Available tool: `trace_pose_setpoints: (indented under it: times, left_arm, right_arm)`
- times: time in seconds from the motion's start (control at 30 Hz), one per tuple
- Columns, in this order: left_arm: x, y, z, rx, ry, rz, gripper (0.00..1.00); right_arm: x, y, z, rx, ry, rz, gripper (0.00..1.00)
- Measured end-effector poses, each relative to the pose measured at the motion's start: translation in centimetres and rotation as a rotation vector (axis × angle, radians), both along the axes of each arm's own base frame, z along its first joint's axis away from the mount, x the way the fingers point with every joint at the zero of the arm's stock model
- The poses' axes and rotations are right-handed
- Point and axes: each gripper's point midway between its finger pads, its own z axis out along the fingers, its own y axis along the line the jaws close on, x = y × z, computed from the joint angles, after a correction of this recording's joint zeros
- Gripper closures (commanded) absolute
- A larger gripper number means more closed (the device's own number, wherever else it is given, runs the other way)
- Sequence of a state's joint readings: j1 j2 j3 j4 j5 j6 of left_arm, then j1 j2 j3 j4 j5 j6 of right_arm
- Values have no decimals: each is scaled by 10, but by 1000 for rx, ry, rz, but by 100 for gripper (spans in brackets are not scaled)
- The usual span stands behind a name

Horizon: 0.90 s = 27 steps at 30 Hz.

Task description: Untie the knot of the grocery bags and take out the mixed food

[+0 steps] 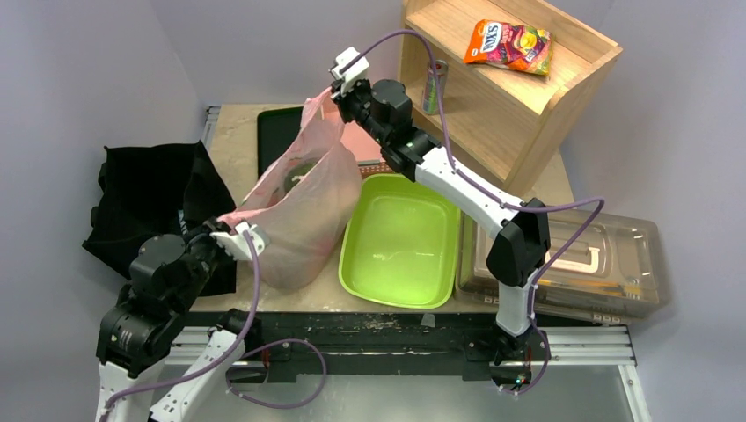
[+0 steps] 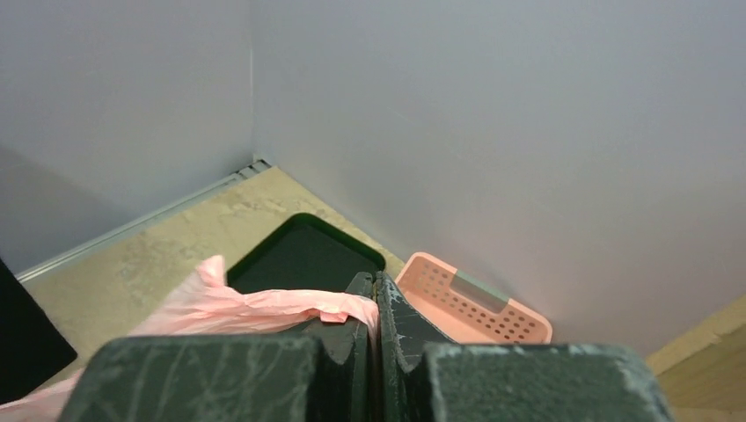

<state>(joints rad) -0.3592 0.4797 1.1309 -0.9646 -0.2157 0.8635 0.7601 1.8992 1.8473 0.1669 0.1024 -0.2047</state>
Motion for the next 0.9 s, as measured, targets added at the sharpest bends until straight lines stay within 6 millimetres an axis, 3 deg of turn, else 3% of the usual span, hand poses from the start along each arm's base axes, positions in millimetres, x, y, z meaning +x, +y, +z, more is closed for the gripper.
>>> trace_pose_setpoints:
  times: [0.1, 0.23, 0.33, 0.4, 0.47, 0.63, 0.77, 0.83, 0.9]
  left_arm:
    - [-19, 3, -20, 80, 82, -55, 100]
    - [-45, 0, -55, 195, 239, -173, 100]
    - [-61, -5, -77, 240, 359, -266, 58]
    - [-72, -14, -82, 221, 436, -327, 39]
    - [-81, -29, -70, 136, 487, -380, 17]
    - [-75, -76, 8, -217, 491, -410, 1]
    - [-40, -94, 59, -457, 443, -309, 2]
    - [-15, -96, 70, -522, 428, -234, 4]
    - [10, -94, 68, -553, 435, -149, 5]
  right_arm:
    - [6, -2, -2, -2, 21, 16, 100]
    - [-6, 14, -20, -19, 86, 101, 100]
    - [-19, 28, -36, -31, 151, 183, 100]
    - [-24, 31, -43, -32, 183, 212, 100]
    - [-28, 33, -45, -26, 206, 238, 100]
    - [-36, 38, -45, -7, 232, 295, 100]
    - [-43, 41, -42, 3, 241, 332, 100]
    - [-46, 43, -41, 6, 244, 349, 100]
    - [-48, 44, -40, 14, 254, 363, 100]
